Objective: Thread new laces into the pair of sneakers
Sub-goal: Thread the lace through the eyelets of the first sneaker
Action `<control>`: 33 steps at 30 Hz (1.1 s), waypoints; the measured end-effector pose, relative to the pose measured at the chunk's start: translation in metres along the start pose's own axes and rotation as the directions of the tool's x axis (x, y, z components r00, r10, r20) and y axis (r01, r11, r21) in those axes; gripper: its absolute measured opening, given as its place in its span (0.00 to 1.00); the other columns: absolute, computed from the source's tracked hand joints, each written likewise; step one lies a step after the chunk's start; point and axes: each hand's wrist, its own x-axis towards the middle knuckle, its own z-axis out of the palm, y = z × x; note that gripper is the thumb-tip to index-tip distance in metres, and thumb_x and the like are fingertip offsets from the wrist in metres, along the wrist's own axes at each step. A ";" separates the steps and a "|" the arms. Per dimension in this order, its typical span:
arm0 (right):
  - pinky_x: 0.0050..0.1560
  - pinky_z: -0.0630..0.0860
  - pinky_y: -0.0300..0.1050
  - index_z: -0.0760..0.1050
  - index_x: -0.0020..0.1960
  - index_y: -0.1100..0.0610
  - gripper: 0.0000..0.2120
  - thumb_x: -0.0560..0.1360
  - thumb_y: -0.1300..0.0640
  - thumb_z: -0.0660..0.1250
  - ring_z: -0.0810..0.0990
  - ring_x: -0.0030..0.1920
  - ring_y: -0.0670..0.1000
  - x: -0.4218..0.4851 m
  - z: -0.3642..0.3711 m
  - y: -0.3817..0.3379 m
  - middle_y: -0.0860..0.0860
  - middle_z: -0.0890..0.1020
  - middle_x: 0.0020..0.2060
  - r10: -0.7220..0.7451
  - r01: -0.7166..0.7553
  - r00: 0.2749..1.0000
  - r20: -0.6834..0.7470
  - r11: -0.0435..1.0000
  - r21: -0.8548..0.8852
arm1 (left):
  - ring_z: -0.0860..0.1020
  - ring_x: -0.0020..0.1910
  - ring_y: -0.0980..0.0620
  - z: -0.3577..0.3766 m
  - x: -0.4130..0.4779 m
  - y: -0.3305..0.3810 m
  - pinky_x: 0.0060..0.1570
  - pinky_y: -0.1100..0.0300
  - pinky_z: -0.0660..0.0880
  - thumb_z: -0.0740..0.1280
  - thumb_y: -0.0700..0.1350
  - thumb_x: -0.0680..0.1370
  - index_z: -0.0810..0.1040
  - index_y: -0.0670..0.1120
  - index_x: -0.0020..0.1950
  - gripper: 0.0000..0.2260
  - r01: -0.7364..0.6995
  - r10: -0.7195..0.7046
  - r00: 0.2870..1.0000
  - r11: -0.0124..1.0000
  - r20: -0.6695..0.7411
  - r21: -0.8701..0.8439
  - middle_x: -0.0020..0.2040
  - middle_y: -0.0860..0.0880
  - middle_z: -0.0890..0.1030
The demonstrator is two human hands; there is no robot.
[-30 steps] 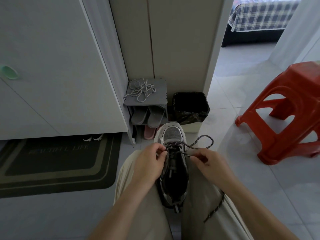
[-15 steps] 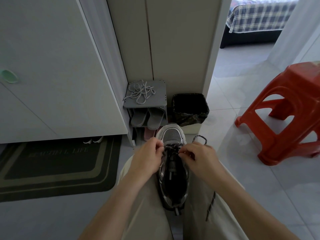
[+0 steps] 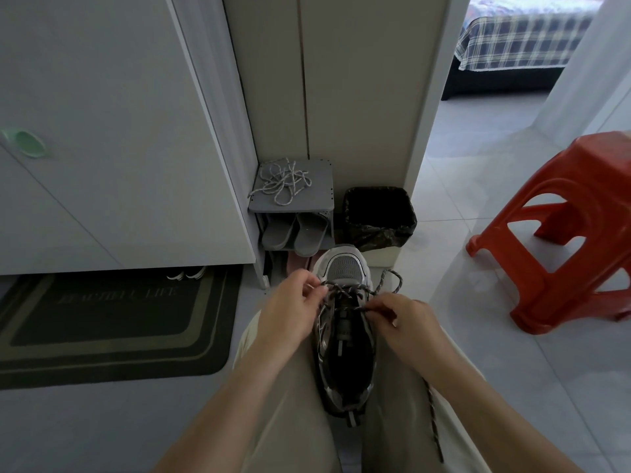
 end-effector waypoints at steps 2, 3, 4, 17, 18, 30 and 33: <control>0.52 0.76 0.43 0.81 0.51 0.47 0.07 0.74 0.55 0.68 0.80 0.44 0.44 0.001 0.000 -0.001 0.41 0.83 0.43 0.002 -0.002 1.000 -0.004 1.000 0.016 | 0.77 0.42 0.61 0.004 -0.006 -0.004 0.40 0.65 0.73 0.70 0.52 0.75 0.73 0.53 0.48 0.07 0.029 -0.028 0.999 0.999 0.033 -0.040 0.42 0.58 0.78; 0.52 0.77 0.44 0.81 0.51 0.47 0.07 0.74 0.54 0.67 0.80 0.45 0.44 0.001 0.000 -0.002 0.42 0.83 0.44 0.003 -0.003 1.000 0.001 1.000 0.021 | 0.78 0.43 0.60 0.007 -0.007 -0.007 0.43 0.63 0.75 0.71 0.52 0.74 0.75 0.52 0.47 0.07 0.030 -0.028 0.999 0.999 0.027 -0.045 0.42 0.58 0.78; 0.52 0.77 0.44 0.80 0.52 0.47 0.07 0.74 0.54 0.67 0.80 0.45 0.45 0.001 0.000 -0.003 0.42 0.83 0.44 0.004 -0.005 1.000 0.007 1.000 0.025 | 0.79 0.43 0.59 0.009 -0.009 -0.010 0.45 0.60 0.76 0.71 0.51 0.73 0.77 0.51 0.46 0.07 0.030 -0.029 1.000 0.998 0.011 -0.048 0.41 0.58 0.79; 0.51 0.75 0.46 0.80 0.48 0.47 0.04 0.73 0.53 0.70 0.72 0.35 0.33 0.002 0.000 -0.008 0.36 0.78 0.35 -0.055 0.056 0.995 -0.085 0.998 -0.001 | 0.82 0.37 0.53 0.002 0.004 -0.007 0.37 0.64 0.75 0.73 0.46 0.73 0.78 0.46 0.48 0.08 0.139 -0.135 0.990 0.915 0.037 -0.378 0.40 0.51 0.83; 0.50 0.76 0.46 0.80 0.47 0.47 0.04 0.73 0.53 0.70 0.73 0.35 0.35 0.003 0.000 -0.009 0.37 0.79 0.35 -0.057 0.057 0.995 -0.087 0.998 0.004 | 0.80 0.39 0.54 0.006 0.001 -0.010 0.40 0.65 0.74 0.73 0.47 0.72 0.77 0.47 0.49 0.09 0.146 -0.129 0.989 0.929 0.071 -0.340 0.40 0.53 0.81; 0.48 0.78 0.45 0.79 0.49 0.45 0.05 0.74 0.52 0.69 0.79 0.43 0.42 -0.001 0.006 -0.001 0.41 0.82 0.40 0.107 -0.101 0.994 -0.027 0.983 0.155 | 0.81 0.31 0.58 0.001 -0.004 -0.012 0.33 0.69 0.74 0.67 0.42 0.77 0.78 0.45 0.46 0.02 0.103 -0.198 0.967 0.882 -0.163 -0.459 0.40 0.50 0.83; 0.48 0.78 0.42 0.80 0.46 0.44 0.04 0.74 0.53 0.69 0.79 0.43 0.40 -0.006 0.007 0.001 0.41 0.82 0.40 0.139 -0.132 0.990 -0.013 0.960 0.247 | 0.79 0.36 0.59 0.011 -0.015 -0.010 0.35 0.73 0.72 0.69 0.48 0.76 0.77 0.50 0.46 0.03 0.133 -0.159 0.986 0.933 -0.053 -0.334 0.41 0.53 0.82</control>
